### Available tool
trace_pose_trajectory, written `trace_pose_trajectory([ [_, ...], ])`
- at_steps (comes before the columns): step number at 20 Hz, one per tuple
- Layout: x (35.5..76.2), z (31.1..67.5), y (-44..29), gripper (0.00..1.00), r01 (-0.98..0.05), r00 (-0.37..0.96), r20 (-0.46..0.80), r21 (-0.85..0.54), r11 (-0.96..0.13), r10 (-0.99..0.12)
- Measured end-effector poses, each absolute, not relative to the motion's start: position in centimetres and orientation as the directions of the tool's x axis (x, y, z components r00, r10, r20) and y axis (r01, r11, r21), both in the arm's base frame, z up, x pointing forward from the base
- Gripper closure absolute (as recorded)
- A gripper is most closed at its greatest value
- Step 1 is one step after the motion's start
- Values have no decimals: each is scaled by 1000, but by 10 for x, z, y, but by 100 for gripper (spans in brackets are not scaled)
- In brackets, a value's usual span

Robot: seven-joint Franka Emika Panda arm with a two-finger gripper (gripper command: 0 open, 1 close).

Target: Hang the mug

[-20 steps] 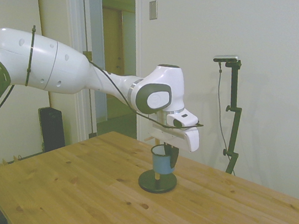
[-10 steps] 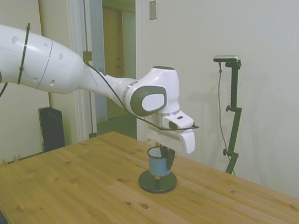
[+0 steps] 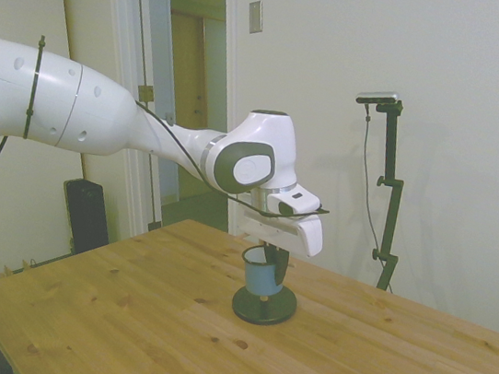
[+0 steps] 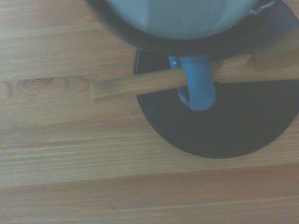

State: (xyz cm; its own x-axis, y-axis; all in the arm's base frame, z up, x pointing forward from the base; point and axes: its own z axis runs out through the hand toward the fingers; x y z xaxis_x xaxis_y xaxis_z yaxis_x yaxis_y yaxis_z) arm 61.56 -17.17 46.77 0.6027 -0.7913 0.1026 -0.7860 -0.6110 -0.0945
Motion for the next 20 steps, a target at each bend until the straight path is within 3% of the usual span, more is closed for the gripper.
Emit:
trace_pose_trajectory([
  [12,598,470,-194,0,-799,584,105,-97,-593,-805],
  [16,563,485,-243,0,-819,552,124,-109,-564,-825],
  [20,502,490,-269,0,-810,553,139,-141,-569,-822],
])
